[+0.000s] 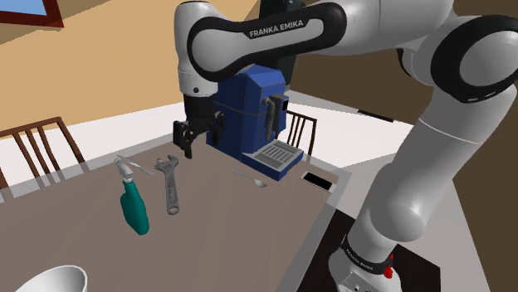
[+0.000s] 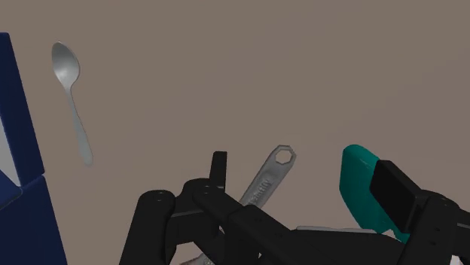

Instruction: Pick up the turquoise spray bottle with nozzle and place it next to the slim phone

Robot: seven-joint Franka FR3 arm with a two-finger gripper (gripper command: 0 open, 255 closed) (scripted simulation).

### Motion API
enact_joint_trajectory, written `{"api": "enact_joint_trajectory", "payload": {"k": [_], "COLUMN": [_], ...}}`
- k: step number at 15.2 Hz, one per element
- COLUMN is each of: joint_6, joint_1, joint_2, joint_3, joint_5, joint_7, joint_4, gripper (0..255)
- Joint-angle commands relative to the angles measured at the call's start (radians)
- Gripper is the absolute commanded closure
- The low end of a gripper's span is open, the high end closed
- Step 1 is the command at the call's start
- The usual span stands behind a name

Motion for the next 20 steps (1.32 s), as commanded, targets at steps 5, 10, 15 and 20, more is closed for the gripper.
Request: {"api": "enact_joint_trajectory", "payload": {"k": [5, 10, 15, 20], "joint_6": [0.004, -0.041, -0.129, -0.060], "joint_1": [0.050, 0.123, 0.220, 0.212], "joint_2": [0.229, 0.440, 0.660, 0.658], "joint_3": [0.047, 0.054, 0.039, 0.037], "joint_5": [-0.090, -0.178, -0.252, -0.253], "joint_7": [0.130, 0.217, 0.268, 0.272], "joint_4": [0.225, 0.475, 0.782, 0.712], "gripper": [0, 0, 0, 0]}}
